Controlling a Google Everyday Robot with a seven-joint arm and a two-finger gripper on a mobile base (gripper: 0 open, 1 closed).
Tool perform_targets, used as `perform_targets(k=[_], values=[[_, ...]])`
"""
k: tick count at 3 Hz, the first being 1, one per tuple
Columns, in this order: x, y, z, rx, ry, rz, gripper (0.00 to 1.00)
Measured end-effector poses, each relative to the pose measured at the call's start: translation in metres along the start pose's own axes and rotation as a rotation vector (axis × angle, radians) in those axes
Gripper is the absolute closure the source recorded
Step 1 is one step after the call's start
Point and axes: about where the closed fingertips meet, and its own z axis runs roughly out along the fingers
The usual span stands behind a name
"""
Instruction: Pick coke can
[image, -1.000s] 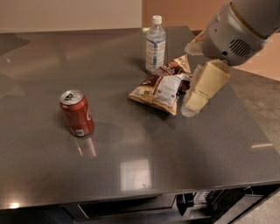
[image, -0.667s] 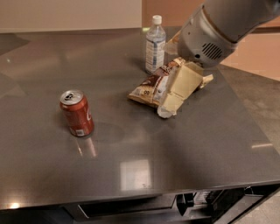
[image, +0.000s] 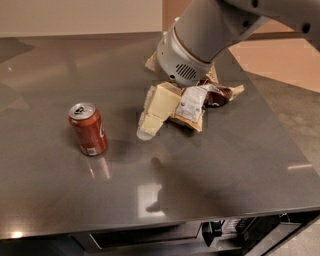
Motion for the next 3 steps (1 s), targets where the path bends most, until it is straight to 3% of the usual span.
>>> perform_targets(k=[3], values=[[-0.042,-0.003,0.068,-0.052,0.012,-0.047,0.0]])
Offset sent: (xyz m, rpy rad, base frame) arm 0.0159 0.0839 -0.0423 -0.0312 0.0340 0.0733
